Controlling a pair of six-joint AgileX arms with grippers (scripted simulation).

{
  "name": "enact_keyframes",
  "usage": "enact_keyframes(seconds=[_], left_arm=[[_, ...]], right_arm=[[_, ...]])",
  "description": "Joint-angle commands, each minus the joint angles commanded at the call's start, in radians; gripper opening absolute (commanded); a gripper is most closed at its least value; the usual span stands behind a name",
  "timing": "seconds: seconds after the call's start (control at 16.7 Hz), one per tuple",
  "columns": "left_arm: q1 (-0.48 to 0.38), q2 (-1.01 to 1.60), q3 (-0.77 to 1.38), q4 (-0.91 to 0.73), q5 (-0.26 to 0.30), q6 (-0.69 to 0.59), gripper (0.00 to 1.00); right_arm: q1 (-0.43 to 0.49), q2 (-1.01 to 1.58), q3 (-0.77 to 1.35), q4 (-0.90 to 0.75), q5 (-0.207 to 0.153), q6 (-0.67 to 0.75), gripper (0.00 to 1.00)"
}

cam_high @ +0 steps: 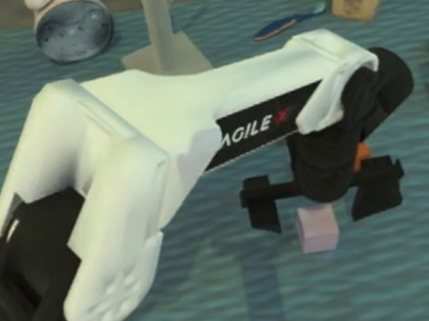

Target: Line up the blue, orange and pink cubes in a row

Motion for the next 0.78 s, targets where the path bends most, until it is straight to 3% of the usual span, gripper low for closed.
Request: enact_keyframes(seconds=[0.48, 0.78], left_arm=[[0.011, -0.021, 0.206, -0.232, 0.0, -0.007, 1.0], [0.009, -0.024, 0.227, -0.254, 0.0, -0.006, 1.0]], right_arm=[[0.0, 0.0, 0.0, 0.0, 0.0, 0.0, 1.0], [0.0, 0.0, 0.0, 0.0, 0.0, 0.0, 1.0]])
